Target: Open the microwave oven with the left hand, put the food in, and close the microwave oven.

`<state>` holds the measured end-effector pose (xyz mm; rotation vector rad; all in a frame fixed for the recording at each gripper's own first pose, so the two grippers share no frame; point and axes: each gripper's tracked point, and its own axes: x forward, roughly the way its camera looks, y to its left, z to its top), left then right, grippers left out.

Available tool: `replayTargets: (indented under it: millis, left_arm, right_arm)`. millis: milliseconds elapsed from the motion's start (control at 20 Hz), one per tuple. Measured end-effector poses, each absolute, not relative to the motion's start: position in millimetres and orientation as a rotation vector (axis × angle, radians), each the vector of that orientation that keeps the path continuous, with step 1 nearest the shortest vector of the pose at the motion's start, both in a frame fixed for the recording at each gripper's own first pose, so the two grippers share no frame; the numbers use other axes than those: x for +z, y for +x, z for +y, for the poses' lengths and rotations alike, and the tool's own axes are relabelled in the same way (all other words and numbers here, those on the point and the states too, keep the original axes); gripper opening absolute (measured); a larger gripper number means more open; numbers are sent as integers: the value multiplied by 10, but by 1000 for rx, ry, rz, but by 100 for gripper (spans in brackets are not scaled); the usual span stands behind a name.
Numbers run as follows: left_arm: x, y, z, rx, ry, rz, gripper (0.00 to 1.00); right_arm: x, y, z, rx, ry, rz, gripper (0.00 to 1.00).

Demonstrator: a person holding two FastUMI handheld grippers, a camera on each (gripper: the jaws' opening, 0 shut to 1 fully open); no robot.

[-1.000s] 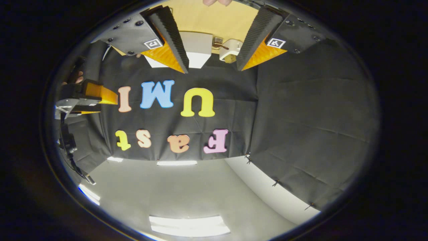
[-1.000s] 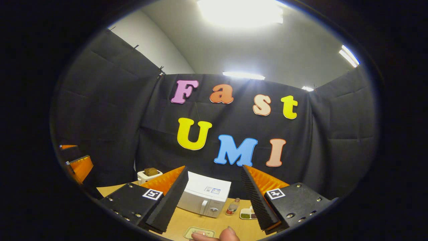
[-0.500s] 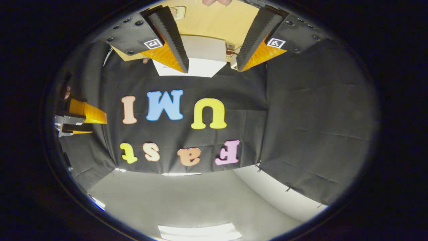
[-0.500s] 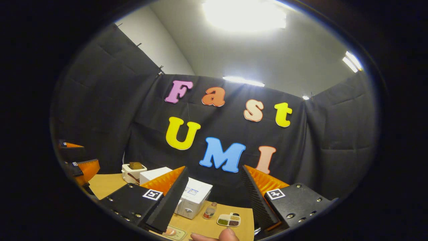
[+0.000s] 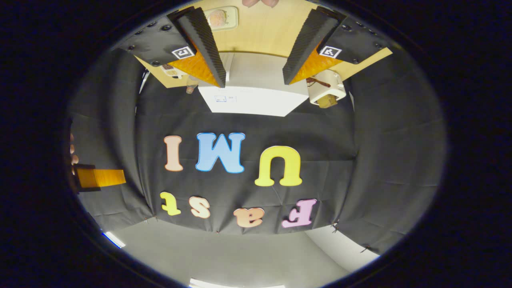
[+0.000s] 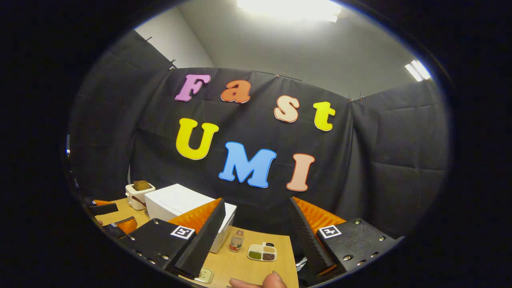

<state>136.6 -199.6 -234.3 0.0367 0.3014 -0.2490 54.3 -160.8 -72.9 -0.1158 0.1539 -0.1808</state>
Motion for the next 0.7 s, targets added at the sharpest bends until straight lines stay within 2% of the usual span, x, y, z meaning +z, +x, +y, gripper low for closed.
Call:
replayTargets:
  millis: [300,450,700]
  left_arm:
    - [-3010,1846,-2375,-404,101,337,95]
    - [-3297,1985,-2572,-464,116,356,97]
    - [-3827,2192,-2855,-520,97,425,95]
  right_arm:
    - [-830,691,-1654,-284,-155,219,97]
    - [-884,707,-1742,-340,-180,257,97]
    - [-975,722,-1877,-420,-211,309,97]
